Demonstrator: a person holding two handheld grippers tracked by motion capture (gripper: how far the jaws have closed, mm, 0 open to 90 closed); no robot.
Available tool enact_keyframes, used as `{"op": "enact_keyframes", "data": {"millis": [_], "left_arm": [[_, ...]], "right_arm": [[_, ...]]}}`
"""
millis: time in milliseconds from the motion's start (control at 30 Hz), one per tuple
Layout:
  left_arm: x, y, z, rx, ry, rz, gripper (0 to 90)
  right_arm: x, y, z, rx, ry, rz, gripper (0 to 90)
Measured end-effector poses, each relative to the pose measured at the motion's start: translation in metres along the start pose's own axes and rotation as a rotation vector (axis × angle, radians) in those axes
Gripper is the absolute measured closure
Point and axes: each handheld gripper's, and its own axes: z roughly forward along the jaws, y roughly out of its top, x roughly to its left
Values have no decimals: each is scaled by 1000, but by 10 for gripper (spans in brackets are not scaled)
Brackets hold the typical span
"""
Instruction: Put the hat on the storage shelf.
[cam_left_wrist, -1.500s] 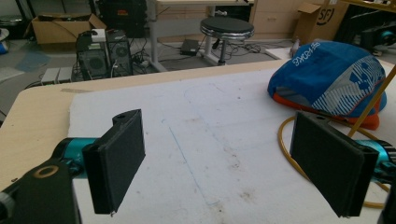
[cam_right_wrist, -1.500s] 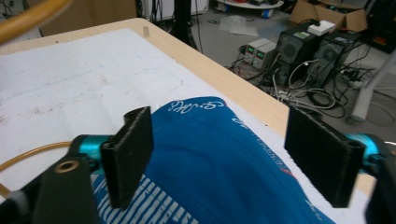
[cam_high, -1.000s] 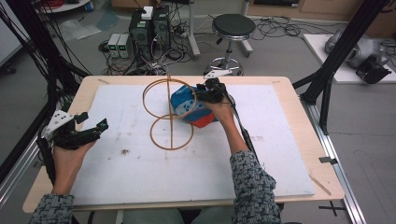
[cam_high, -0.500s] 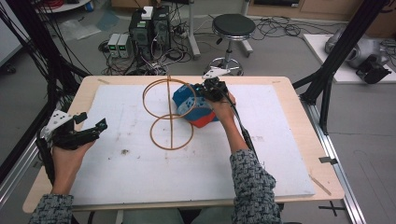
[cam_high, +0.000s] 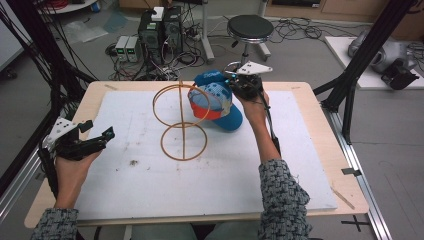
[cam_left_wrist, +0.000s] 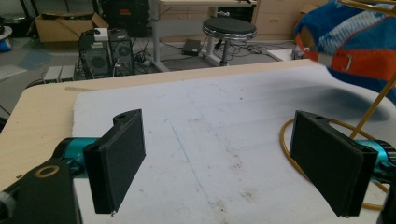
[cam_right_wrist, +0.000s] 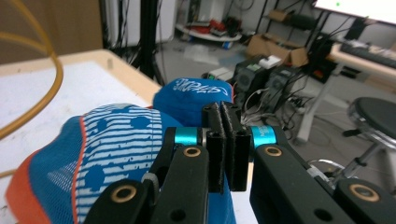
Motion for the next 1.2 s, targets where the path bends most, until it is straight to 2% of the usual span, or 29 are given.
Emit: {"op": "enact_keyframes", "data": {"millis": [100, 167, 233, 300, 400, 467, 633, 767, 833, 933, 1000, 1033, 1200], "left_arm": [[0, 0, 0, 1, -1, -1, 184], [0, 0, 0, 0, -1, -2, 185], [0, 0, 0, 1, 0, -2, 184], [0, 0, 0, 1, -1, -3, 184], [0, 0, 0, -1, -1, -3, 184], [0, 0, 0, -1, 0, -1, 185], [0, 1, -1, -6, -2, -2, 185], [0, 2, -2, -10, -2, -7, 185], [0, 2, -2, -9, -2, -5, 185], [0, 2, -2, -10, -4, -5, 185], [-1, 2, -2, -11, -4, -5, 185], [0, 2, -2, -12, -5, -6, 185], [0, 3, -2, -17, -4, -9, 185]], "right_arm": [[-9, 2, -12, -28, -22, 14, 889], [-18, 4, -26, -53, -47, 31, 888], [-25, 7, -36, -68, -69, 29, 889], [-27, 9, -40, -71, -74, 27, 889], [-32, 15, -54, -84, -95, 23, 889], [-35, 22, -63, -86, -115, -2, 889], [-38, 39, -85, -126, -127, -16, 889], [-33, 55, -99, -167, -122, -36, 889], [-26, 70, -107, -195, -112, -72, 889], [-20, 78, -111, -206, -99, -80, 889], [-13, 88, -114, -226, -84, -101, 889], [-7, 95, -116, -231, -77, -126, 889], [7, 108, -121, -258, -45, -158, 889]]}}
